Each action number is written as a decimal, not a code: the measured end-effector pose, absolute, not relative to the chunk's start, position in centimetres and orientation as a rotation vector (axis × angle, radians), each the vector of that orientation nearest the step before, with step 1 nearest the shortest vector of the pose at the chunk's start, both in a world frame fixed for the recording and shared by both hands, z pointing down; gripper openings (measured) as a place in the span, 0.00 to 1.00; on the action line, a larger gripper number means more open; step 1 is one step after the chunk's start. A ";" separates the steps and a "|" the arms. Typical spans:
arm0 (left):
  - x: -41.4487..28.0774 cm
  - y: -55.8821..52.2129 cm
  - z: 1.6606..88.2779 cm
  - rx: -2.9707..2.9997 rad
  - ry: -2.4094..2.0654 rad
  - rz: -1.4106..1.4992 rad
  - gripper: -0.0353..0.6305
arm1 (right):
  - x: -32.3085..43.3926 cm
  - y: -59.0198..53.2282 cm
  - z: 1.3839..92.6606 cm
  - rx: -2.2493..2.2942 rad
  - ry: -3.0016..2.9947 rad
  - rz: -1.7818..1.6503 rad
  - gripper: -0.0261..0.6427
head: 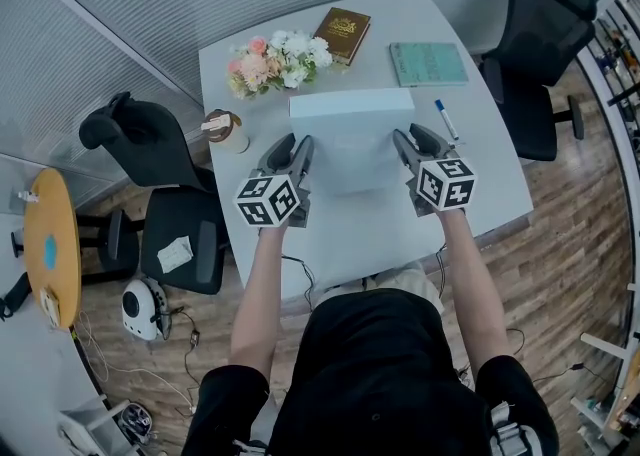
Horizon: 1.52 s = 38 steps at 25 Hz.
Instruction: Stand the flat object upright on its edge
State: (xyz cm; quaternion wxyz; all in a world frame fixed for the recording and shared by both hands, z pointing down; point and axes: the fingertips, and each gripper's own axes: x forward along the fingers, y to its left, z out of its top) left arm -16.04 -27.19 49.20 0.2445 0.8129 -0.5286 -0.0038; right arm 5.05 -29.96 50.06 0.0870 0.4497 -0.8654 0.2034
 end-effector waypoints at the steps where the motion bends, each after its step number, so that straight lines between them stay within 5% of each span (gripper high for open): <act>1: -16.0 -27.1 49.3 2.216 -1.441 -0.010 0.31 | 5.1 -29.9 50.1 1.339 -2.578 0.604 0.29; 38: -16.0 -23.9 49.9 2.277 -1.372 -0.029 0.31 | 5.6 -26.3 50.1 1.341 -2.639 0.689 0.28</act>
